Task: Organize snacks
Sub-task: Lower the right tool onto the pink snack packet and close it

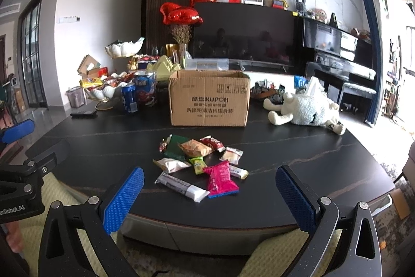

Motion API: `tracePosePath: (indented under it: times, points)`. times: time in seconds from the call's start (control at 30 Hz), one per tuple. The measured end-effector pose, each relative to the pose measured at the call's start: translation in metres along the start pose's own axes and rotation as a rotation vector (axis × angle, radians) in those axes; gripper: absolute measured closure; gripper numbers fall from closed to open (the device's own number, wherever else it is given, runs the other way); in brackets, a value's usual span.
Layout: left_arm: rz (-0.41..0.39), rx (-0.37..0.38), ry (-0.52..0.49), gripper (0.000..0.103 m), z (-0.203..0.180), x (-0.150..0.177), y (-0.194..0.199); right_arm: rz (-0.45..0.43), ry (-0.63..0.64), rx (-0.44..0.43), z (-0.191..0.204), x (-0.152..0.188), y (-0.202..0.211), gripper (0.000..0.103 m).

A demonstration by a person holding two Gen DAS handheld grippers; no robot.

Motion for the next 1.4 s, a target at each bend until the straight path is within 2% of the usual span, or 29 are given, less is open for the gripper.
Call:
tracePosePath:
  times: [0.23,0.47,0.8,1.1,1.23,1.4]
  points:
    - [0.061,0.043,-0.038,0.000,-0.009,0.001,-0.039,0.075,-0.021,-0.006,-0.013,0.007,-0.037,0.000]
    - [0.167,0.137,-0.031,0.001,-0.017,0.002,-0.088,0.143,-0.037,-0.024,-0.022,0.003,-0.076,0.001]
    - [0.301,0.201,-0.004,0.008,-0.026,0.012,-0.154,0.288,-0.074,-0.068,-0.029,0.010,-0.141,0.011]
    - [0.434,0.284,0.037,0.021,-0.039,0.023,-0.207,0.391,-0.113,-0.093,-0.033,0.024,-0.182,0.022]
    - [0.466,0.287,0.044,0.026,-0.042,0.027,-0.221,0.421,-0.121,-0.097,-0.034,0.029,-0.194,0.027]
    - [0.501,0.294,0.052,0.037,-0.046,0.032,-0.235,0.440,-0.119,-0.104,-0.033,0.032,-0.202,0.033]
Point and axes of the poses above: each gripper's, at about its wrist camera, not at the fingertips, and y roughly against the way its jaws point, z to its left, x to its underside, the point moved 5 cm from there along -y, roughly the way its jaws point, and after that the axes turned 3 degrees about z, right-handed, at the moved point
